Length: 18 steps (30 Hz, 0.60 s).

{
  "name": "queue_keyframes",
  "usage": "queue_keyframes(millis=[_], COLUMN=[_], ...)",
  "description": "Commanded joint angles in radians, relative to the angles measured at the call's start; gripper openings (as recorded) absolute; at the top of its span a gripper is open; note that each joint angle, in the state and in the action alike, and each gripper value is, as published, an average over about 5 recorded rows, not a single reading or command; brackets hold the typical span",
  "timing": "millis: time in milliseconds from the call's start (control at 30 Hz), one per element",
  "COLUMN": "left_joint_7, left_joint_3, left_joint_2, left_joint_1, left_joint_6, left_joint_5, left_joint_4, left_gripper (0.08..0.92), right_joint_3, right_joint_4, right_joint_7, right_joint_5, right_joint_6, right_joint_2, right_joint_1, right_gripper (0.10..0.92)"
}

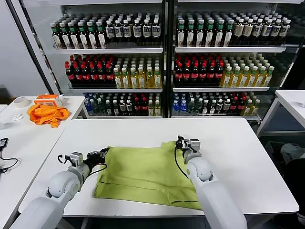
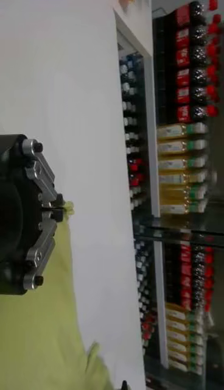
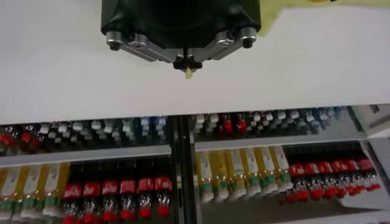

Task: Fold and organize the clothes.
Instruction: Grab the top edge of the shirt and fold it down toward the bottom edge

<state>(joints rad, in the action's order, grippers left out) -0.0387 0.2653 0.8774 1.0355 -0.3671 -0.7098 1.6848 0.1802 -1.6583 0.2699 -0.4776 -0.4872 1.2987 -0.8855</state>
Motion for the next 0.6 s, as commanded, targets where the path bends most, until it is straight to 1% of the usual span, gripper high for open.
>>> queue_keyframes(millis=[33, 167, 600], left_joint_7=[-0.010, -0.016, -0.034], left_joint_3=[0.081, 0.102, 0.093], left_joint_2=[-0.029, -0.035, -0.045], left_joint_1=[0.189, 0.247, 0.237], left_joint_6=[0.038, 0.046, 0.050], left_joint_5=[-0.016, -0.011, 0.000], left_joint_4=[0.146, 0.179, 0.137], left_gripper=[0.081, 0.081, 0.081], right_joint_3=[0.015, 0.035, 0.065], right_joint_4=[-0.302, -0.322, -0.343], right_joint_7=[0.025, 0.026, 0.019], right_joint_5=[-0.009, 0.006, 0.006], right_joint_6=[-0.033, -0.031, -0.041], right_joint_2=[-0.079, -0.087, -0.101], right_joint_1=[-0.234, -0.288, -0.350], right_gripper=[0.106, 0.106, 0.106])
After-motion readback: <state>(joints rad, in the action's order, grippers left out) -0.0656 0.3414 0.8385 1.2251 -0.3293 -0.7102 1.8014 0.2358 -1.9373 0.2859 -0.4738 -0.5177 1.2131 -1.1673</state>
